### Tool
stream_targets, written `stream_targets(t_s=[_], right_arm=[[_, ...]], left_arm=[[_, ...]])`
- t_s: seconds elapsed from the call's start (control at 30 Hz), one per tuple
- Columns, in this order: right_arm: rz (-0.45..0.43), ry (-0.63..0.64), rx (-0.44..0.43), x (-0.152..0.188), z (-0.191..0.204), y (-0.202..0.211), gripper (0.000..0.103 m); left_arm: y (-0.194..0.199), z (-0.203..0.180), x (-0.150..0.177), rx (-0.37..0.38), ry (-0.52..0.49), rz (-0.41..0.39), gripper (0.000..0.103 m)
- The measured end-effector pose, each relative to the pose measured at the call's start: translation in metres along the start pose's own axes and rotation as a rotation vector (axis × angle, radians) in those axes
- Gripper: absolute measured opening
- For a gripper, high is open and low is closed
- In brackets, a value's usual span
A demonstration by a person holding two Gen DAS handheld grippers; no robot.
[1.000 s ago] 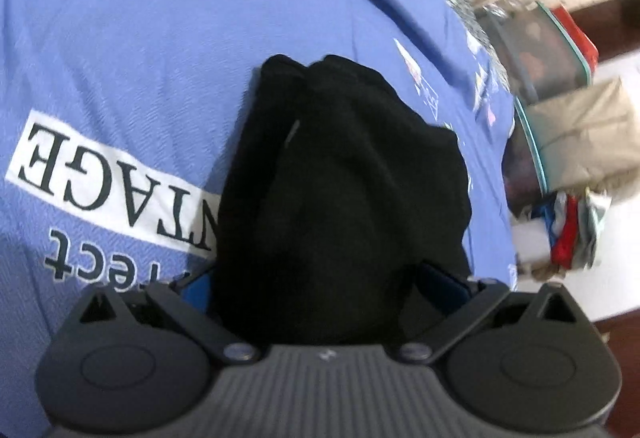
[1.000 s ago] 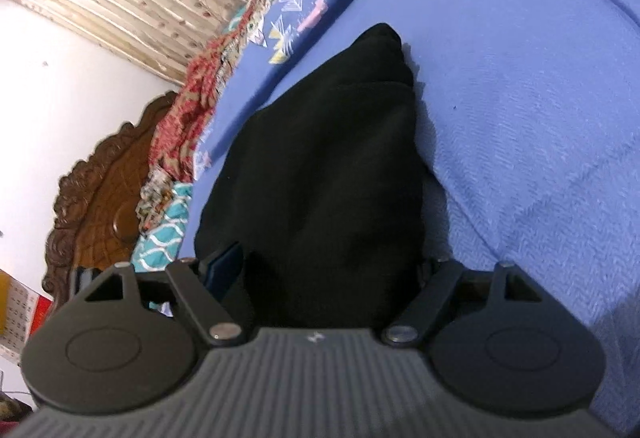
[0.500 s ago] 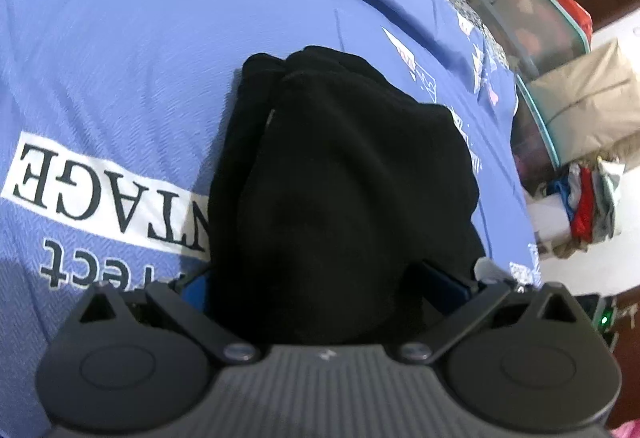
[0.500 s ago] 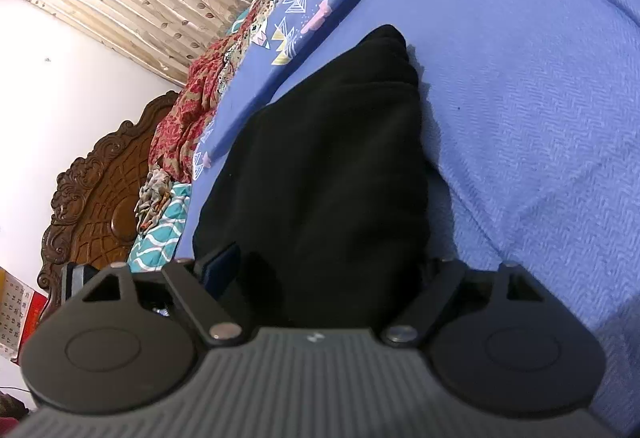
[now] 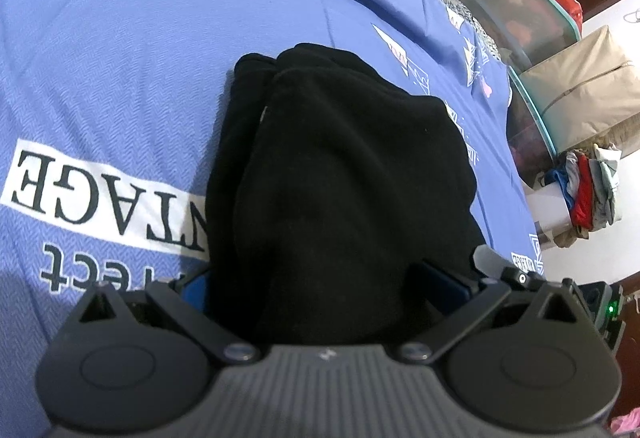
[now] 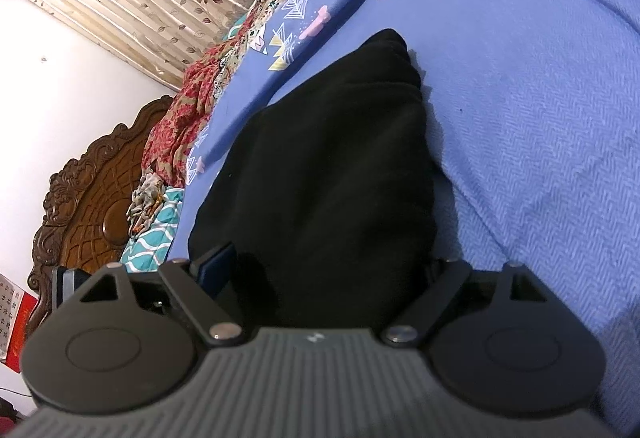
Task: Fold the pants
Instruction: 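Press the folded black pants flat with both grippers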
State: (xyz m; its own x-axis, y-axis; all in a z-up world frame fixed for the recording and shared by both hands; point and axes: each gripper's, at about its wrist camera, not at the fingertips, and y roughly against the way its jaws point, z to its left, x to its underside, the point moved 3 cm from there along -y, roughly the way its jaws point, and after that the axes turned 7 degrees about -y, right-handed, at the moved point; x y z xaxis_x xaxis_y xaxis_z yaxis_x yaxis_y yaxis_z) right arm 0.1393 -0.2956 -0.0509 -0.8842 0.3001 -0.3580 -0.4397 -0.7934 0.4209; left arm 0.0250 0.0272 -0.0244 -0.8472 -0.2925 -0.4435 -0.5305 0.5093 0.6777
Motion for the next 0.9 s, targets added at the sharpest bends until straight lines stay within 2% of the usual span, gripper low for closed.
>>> stream_targets(t_s=[0.3,0.47,0.73,0.8,0.83,0.87,0.9], right_arm=[[0.013,-0.034,-0.027,-0.005,-0.004,0.001,0.088],[0.031,-0.033,-0.036,-0.007,-0.002,-0.001,0.097],[0.048,-0.067,-0.028,-0.013,-0.004,-0.004,0.097],[0.057,-0.072,-0.009,-0.014,-0.001,-0.006,0.093],[0.064,-0.066,0.01,-0.014,0.0,-0.006,0.072],[0.08,-0.057,0.033,-0.012,0.002,-0.008,0.064],[0.085,-0.067,0.03,-0.01,0.003,-0.007,0.061]], left_arm=[[0.0,0.002,-0.002,0.011,0.006,0.017,0.103],[0.0,0.001,-0.002,0.001,-0.002,0.014,0.103],[-0.003,0.0,-0.004,-0.013,0.012,0.024,0.103],[-0.003,-0.001,-0.005,-0.021,0.015,0.024,0.102],[-0.003,-0.002,-0.005,-0.025,0.016,0.024,0.102],[-0.003,-0.003,-0.006,-0.036,0.011,0.027,0.098],[-0.003,-0.006,-0.006,-0.049,-0.001,0.032,0.096]])
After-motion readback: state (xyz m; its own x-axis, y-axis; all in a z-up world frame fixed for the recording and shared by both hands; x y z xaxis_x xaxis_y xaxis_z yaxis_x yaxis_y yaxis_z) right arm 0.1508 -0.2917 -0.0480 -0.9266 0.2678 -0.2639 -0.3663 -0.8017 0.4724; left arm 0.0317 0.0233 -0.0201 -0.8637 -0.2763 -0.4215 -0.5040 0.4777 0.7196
